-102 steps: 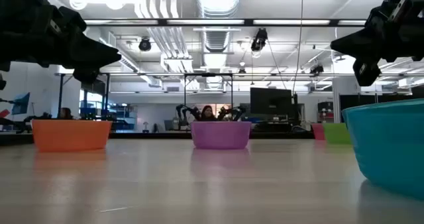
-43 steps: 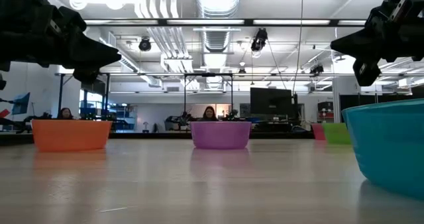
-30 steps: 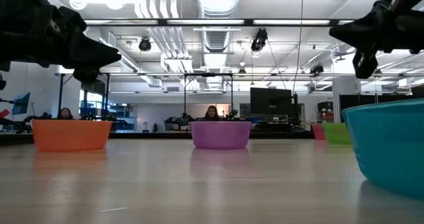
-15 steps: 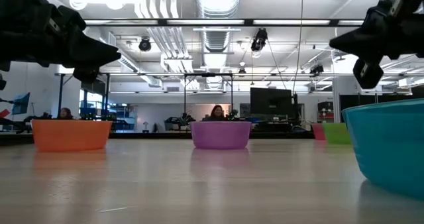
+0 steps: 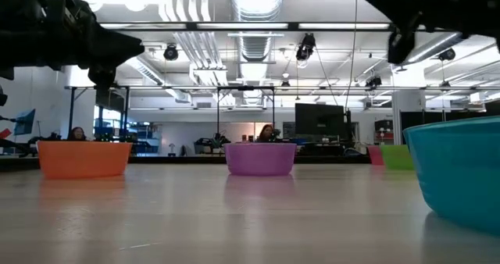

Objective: Nest bowls inside each other
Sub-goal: Stack the pink bowl on top of the purple bowl

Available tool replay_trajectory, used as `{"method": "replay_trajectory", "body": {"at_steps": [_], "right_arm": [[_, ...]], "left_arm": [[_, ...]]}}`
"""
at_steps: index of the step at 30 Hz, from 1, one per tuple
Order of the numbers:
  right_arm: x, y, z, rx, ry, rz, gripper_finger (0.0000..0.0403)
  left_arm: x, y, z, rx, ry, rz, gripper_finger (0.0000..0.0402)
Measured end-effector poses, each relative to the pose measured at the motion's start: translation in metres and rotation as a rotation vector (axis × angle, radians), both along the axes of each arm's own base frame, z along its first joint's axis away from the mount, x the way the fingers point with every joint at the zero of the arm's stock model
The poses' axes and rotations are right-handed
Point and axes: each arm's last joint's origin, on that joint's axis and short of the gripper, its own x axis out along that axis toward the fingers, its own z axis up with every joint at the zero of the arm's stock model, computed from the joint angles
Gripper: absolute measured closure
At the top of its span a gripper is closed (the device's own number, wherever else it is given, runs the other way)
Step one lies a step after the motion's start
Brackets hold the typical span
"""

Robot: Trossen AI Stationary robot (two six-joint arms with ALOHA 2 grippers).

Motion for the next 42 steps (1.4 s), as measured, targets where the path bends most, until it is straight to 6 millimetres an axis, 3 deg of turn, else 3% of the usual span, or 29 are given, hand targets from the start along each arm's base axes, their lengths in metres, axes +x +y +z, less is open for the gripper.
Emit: {"method": "replay_trajectory", "body": {"at_steps": [9,14,19,24,31,35,42], "right_arm": [[0.094,0.039,-0.001,-0.395,0.152,-0.074,0.0394],[0.130,0.054,-0.005,-0.507,0.255,-0.068,0.0394],[0.156,0.065,-0.004,-0.621,0.382,-0.049,0.0394],[0.173,0.071,0.004,-0.727,0.569,-0.005,0.0394],[0.182,0.068,0.017,-0.851,0.856,0.045,0.0394],[0.181,0.065,0.019,-0.855,0.946,0.058,0.0394],[0.176,0.062,0.008,-0.859,0.989,0.064,0.0394]], "left_arm": [[0.000,0.000,0.002,0.155,0.010,0.015,0.0334],[-0.001,0.000,0.013,-0.200,-0.173,-0.038,0.0334],[0.001,-0.006,0.013,-0.259,-0.159,-0.203,0.0334],[0.008,-0.016,0.015,-0.225,-0.174,-0.309,0.0334],[0.026,-0.044,0.021,-0.080,-0.199,-0.532,0.0334],[0.051,-0.062,0.026,-0.035,-0.109,-0.618,0.0334],[0.115,-0.095,0.031,0.044,0.002,-0.719,0.0334]]}}
